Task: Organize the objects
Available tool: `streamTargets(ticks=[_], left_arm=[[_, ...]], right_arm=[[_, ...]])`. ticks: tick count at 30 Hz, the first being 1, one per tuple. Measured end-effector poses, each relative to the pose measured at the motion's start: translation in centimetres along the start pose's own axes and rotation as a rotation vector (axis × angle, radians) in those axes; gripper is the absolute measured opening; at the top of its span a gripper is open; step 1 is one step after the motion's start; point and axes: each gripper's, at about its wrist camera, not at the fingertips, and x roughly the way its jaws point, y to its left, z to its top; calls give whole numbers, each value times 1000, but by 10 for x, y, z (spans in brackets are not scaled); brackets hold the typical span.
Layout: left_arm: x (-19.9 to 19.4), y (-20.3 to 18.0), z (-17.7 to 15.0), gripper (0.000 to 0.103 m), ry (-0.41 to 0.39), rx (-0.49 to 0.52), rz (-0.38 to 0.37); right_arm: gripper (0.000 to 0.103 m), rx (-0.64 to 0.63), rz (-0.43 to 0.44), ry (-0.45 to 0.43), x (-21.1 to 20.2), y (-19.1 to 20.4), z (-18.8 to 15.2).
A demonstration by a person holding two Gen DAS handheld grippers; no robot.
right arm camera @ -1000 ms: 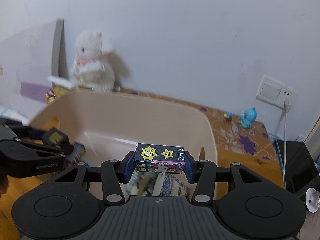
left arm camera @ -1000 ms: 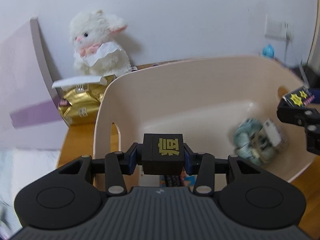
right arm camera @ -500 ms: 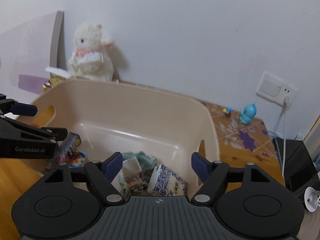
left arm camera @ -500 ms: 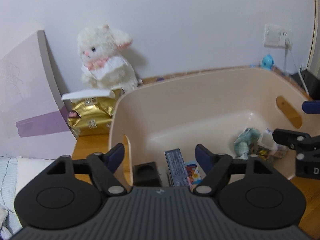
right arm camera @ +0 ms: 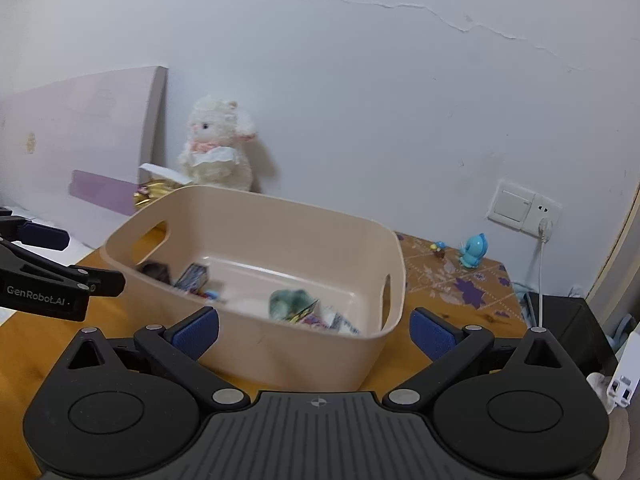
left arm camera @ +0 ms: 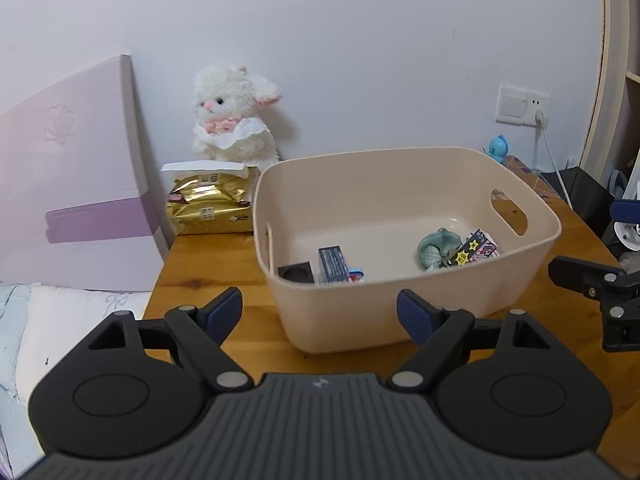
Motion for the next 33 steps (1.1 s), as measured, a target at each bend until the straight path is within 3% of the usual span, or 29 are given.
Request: streamTargets(ticks=[6, 12, 19, 33], left_arm=[[-30, 2, -24, 85, -30, -41, 19], [-61, -8, -45, 85, -78, -6, 40], [-87, -8, -67, 85, -88, -36, 21], [-129, -16, -80, 86, -117, -2, 52]], right_arm=[[103, 31, -20, -29, -31, 6, -21], [103, 68, 5, -43, -58, 4, -39], [103, 74, -12, -58, -85, 1, -54], [103, 79, -28, -87, -119, 4, -62]])
